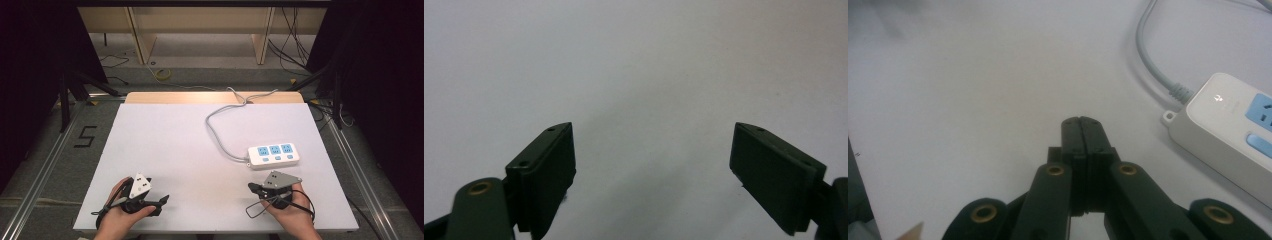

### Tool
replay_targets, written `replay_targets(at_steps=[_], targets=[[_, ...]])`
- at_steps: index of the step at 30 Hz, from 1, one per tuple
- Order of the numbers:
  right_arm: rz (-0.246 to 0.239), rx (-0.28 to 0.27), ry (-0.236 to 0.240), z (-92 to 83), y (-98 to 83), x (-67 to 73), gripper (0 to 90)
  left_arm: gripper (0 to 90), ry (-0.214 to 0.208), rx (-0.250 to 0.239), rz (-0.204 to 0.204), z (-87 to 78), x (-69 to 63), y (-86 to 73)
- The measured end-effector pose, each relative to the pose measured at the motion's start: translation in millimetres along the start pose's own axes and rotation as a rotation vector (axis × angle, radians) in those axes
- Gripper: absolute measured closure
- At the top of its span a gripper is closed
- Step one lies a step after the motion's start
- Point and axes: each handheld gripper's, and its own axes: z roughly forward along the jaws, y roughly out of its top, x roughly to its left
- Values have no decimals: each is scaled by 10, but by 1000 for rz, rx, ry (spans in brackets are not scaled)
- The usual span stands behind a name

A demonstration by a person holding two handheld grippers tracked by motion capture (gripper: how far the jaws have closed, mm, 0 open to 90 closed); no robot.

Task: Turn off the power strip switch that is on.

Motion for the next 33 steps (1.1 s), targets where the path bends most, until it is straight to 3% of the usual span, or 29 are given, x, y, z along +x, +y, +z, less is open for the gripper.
replay_targets(at_steps=[33], targets=[[48,12,-68,-76,99,-94,900,187,2,0,0,2,-1,-2]])
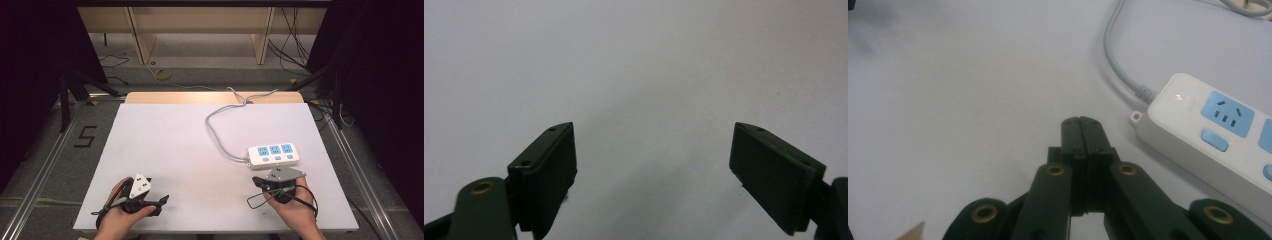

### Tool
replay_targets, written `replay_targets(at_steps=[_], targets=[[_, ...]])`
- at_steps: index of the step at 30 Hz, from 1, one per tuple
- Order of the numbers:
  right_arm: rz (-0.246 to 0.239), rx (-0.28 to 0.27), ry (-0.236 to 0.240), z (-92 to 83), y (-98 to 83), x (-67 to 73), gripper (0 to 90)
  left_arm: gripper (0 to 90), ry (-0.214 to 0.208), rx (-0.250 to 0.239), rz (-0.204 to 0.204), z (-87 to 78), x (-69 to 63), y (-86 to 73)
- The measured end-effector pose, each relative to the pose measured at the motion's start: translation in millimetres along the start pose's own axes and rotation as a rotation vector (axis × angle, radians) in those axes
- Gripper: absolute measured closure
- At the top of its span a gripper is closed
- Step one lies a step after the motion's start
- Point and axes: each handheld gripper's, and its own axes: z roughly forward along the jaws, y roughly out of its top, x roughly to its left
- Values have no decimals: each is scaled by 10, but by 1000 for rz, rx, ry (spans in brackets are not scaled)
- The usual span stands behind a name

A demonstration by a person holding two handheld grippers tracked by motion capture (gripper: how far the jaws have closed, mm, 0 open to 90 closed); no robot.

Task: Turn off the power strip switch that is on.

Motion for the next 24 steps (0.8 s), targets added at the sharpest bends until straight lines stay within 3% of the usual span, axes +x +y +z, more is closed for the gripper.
replay_targets(at_steps=[24], targets=[[32,15,-32,-25,85,-86,900,189,2,-4,-2,-1,2,0]])
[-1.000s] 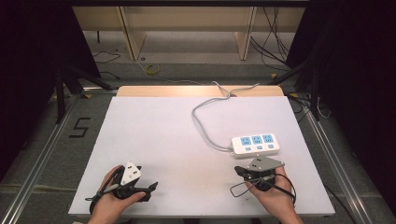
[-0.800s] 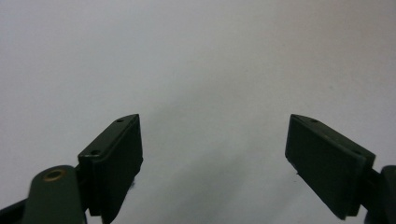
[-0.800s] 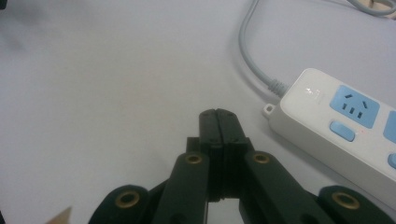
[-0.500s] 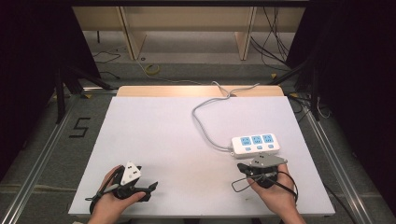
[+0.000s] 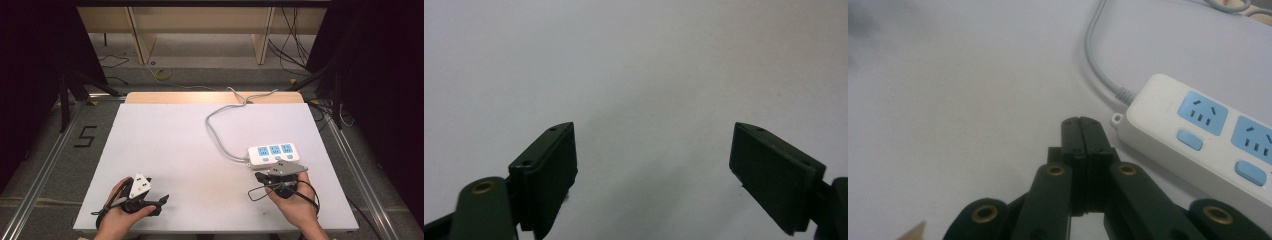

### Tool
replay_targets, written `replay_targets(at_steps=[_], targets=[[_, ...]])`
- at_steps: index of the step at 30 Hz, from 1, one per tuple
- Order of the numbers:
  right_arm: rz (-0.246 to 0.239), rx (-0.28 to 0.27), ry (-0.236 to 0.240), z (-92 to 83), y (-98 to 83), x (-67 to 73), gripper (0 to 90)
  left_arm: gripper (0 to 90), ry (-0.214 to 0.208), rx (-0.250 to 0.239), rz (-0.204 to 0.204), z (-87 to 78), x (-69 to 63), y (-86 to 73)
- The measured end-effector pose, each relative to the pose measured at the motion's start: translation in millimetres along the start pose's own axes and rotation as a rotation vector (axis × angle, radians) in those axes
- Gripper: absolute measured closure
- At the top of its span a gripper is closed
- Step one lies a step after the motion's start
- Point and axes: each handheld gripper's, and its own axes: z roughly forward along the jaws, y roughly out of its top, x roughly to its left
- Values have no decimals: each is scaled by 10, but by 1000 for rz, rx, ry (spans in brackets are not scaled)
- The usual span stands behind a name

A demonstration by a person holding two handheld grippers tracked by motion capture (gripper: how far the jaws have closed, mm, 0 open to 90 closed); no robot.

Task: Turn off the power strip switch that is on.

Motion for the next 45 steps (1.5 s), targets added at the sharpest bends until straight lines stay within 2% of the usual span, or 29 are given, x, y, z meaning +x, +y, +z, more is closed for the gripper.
replay_targets(at_steps=[45], targets=[[58,45,-61,42,172,-187,900,192,8,2,17,7,-10,4]])
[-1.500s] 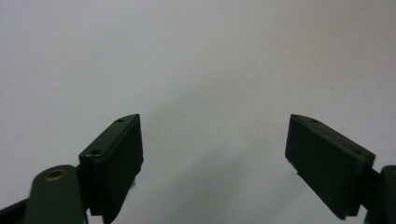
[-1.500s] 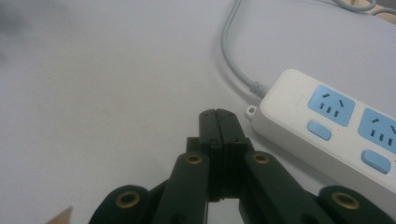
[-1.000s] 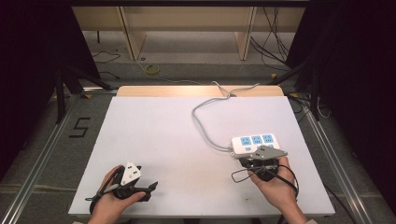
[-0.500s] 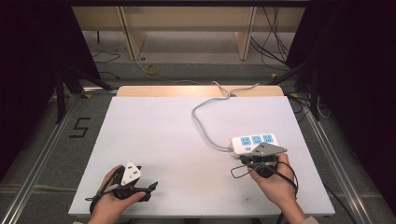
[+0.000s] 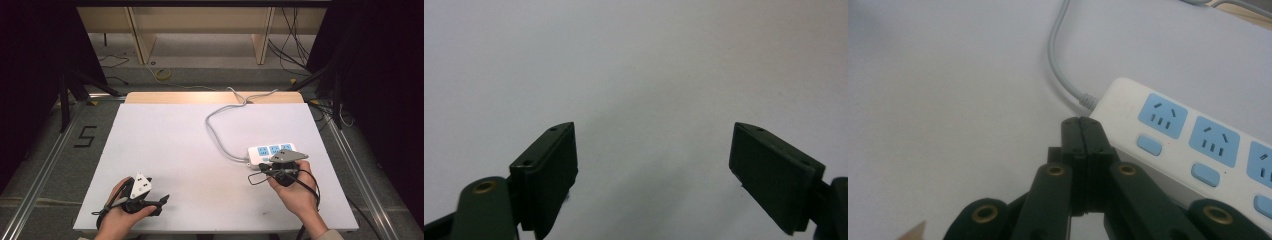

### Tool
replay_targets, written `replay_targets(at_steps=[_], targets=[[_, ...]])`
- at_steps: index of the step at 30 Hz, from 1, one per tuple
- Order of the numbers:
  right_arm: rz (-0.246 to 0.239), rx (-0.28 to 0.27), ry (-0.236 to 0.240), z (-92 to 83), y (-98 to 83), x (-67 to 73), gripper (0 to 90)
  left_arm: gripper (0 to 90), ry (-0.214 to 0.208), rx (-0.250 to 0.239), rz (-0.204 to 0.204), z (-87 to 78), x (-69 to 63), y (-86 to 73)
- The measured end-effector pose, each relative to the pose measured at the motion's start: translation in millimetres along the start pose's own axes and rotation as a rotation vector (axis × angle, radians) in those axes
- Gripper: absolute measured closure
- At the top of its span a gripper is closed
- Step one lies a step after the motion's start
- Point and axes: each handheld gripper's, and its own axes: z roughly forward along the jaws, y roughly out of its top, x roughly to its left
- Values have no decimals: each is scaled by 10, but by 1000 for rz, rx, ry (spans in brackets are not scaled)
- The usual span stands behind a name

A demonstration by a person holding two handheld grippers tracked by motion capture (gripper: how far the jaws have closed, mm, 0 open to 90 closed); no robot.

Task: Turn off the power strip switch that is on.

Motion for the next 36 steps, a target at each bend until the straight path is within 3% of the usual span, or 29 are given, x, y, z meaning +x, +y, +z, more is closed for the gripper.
replay_targets(at_steps=[36], targets=[[39,55,-39,82,109,-151,900,195,-2,0,-2,2,-5,1]])
